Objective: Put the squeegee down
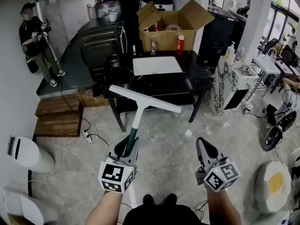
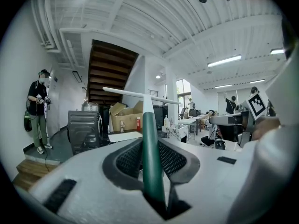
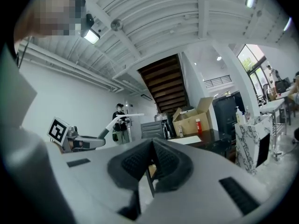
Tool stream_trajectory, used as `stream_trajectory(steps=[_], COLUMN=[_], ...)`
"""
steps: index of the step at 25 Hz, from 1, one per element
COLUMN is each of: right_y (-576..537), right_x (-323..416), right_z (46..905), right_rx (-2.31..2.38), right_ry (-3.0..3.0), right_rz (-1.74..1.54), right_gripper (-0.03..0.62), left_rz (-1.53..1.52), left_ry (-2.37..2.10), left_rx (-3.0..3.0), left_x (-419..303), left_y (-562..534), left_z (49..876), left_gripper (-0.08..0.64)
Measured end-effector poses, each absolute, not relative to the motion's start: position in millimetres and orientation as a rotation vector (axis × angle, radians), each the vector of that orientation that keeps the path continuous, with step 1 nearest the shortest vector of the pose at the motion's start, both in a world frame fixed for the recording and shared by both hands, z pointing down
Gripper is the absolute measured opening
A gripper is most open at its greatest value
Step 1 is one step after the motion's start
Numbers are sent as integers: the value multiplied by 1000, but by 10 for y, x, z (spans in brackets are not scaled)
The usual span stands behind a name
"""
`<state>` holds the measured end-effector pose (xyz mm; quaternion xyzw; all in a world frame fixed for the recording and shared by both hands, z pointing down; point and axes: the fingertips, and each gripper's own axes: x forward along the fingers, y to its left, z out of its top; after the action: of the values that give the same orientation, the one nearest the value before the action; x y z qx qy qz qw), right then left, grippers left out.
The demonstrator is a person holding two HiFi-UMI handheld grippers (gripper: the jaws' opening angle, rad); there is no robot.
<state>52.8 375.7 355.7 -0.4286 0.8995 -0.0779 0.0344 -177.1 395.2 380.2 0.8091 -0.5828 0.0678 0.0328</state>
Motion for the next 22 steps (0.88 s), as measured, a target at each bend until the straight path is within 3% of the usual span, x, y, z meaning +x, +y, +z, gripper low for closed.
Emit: stream_trajectory(steps=[13, 22], right_y=[3729, 3082], right_x=[-244, -563], right_z=[3623, 3781], right_rx=[-1241, -1168], right_ry=[2773, 2793], right_rz=[-303, -356], right_gripper=[5, 5], left_rz=[212, 235], left_ry=[-1855, -1880], left_rx=[2447, 2408], left_x=[-2546, -2774], left_y=[4068, 3522], left_z=[3835, 3984], left_gripper=[95, 95])
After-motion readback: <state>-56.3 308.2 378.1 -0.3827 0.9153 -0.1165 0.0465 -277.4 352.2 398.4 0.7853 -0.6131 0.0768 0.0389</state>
